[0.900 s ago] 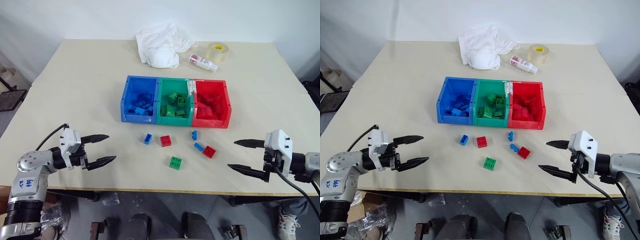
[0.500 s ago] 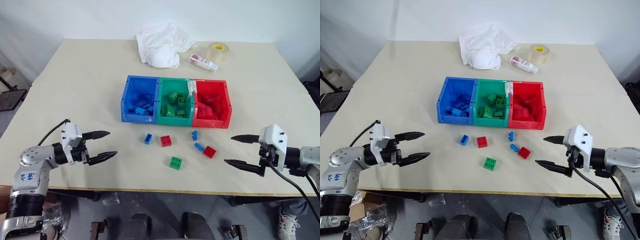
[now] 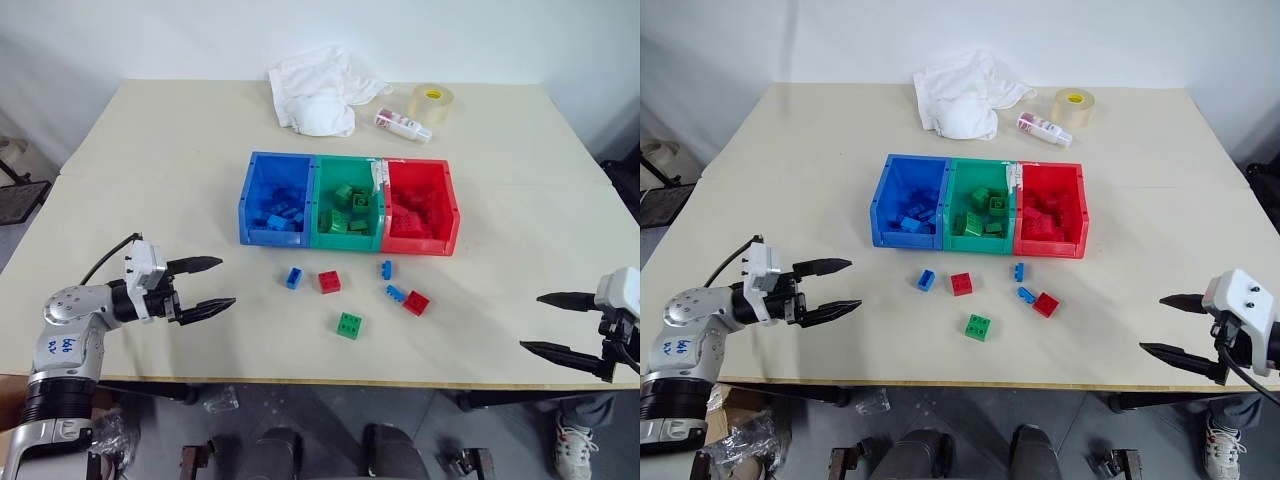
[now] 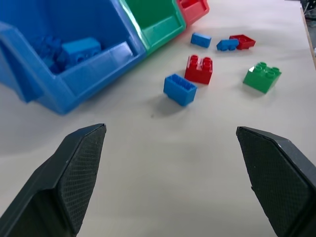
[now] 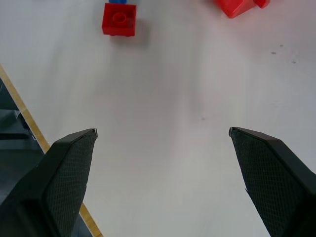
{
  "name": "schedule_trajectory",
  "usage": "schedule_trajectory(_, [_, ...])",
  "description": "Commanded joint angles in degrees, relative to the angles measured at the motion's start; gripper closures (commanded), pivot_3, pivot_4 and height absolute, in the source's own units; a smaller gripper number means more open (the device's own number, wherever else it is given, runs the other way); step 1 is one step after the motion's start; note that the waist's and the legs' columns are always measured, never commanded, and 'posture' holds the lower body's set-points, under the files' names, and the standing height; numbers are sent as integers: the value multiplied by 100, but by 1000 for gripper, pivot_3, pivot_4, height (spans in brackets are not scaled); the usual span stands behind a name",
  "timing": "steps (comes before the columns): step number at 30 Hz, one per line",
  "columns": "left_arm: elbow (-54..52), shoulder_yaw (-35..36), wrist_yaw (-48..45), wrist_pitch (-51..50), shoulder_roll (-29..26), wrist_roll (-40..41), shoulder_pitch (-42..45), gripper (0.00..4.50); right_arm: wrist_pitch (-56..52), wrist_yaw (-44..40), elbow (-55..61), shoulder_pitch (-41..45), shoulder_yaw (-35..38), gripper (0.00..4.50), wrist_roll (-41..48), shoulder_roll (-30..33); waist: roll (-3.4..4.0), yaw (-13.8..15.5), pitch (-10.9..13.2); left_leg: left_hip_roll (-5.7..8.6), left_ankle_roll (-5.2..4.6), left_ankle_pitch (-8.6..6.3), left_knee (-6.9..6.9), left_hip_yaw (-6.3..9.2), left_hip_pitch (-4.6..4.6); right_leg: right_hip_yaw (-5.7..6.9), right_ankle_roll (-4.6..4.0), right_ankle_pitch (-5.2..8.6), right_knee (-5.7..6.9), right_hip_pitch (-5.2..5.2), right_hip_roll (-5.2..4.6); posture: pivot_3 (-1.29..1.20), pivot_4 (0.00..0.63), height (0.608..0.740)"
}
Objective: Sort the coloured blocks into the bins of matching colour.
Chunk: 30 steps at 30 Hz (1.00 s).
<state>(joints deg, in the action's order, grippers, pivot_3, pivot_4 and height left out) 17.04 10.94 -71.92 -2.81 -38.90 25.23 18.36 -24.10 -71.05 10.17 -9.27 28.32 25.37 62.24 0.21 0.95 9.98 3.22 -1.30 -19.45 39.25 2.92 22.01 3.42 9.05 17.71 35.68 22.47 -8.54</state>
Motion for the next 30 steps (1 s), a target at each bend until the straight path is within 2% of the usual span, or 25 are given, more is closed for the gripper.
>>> schedule_trajectory(1, [-211,-10,109,36,62,9,-35,19,-660,82,83,820,-838,0,235,48,0,-27,0,-1,0,0,0,0,1,0,0,0,-2,0,0,0,150,740])
schedule_trajectory(5, [-490,-35,205,-16,99,53,-214,19,-553,132,-221,1858,-1794,0,-15,-324,0,-91,0,-4,2,1,-3,4,2,3,0,0,-5,4,0,0,150,740])
schedule_trajectory(9, [-918,45,340,-167,106,174,-452,19,-284,75,-854,2906,-2847,0,-433,-985,-2,-110,0,6,1,0,-2,13,7,3,0,0,-6,5,-5,0,150,740])
schedule_trajectory(17, [-1481,194,620,-372,97,289,-926,19,74,-33,-1629,3470,-3565,0,-910,-1510,0,-105,0,6,1,0,-3,22,9,8,0,0,-3,7,-4,0,150,740])
schedule_trajectory(20, [-1561,230,662,-383,85,314,-1034,0,161,-71,-1642,3437,-3577,604,-937,-1556,0,-107,0,4,2,0,-2,22,8,9,-1,0,-4,5,-3,0,150,740])
schedule_trajectory(27, [-1482,281,742,-371,94,295,-950,0,78,97,-1298,3347,-3403,2985,-821,-1644,0,-99,0,5,2,0,-2,21,8,9,-1,0,-3,6,-3,0,150,740])
schedule_trajectory(30, [-1428,276,774,-470,77,310,-873,0,-39,209,-1039,3302,-3253,3065,-727,-1600,0,-101,0,6,2,0,-2,21,8,9,-1,0,-3,6,-3,0,150,740])
